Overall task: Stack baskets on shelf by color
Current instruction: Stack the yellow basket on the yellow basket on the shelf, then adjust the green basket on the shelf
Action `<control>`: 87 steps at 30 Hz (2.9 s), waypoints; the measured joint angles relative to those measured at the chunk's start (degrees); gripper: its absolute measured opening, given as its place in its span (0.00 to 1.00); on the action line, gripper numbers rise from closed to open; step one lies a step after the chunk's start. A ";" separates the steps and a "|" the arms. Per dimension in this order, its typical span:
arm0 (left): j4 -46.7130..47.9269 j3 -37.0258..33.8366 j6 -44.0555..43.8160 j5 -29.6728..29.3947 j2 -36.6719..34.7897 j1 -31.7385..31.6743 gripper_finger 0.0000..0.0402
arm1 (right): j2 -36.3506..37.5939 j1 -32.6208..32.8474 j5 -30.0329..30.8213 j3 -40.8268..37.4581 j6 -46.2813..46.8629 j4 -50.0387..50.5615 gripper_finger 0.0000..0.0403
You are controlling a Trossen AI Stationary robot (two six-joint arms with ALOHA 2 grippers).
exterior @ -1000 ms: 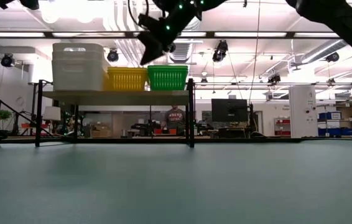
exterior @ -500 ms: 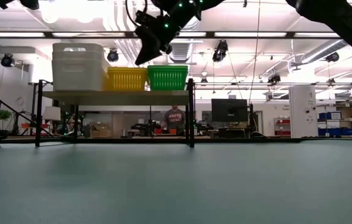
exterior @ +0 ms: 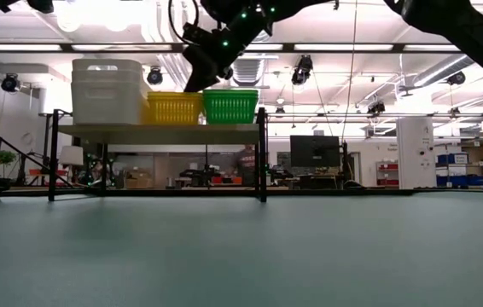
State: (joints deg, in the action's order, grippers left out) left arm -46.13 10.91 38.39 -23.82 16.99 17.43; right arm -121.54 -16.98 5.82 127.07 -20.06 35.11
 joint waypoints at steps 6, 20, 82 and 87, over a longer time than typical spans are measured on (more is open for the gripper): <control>0.00 0.01 0.00 0.01 -0.04 0.00 0.00 | 0.00 0.30 -4.39 0.00 0.24 1.16 0.02; 0.00 0.01 0.00 0.01 -0.04 0.00 0.00 | 0.02 0.89 -5.35 0.17 0.44 0.37 0.02; 0.04 -0.01 1.09 -0.01 -0.02 0.00 0.00 | 2.16 -0.24 -1.33 7.56 0.99 30.28 0.02; 0.04 -0.01 1.09 -0.01 0.00 0.02 0.00 | 2.16 -0.15 -1.33 7.56 0.99 30.19 0.02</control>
State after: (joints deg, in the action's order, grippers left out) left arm -46.09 10.90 39.48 -23.83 16.99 17.45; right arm -119.37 -17.12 4.49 134.63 -19.07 65.30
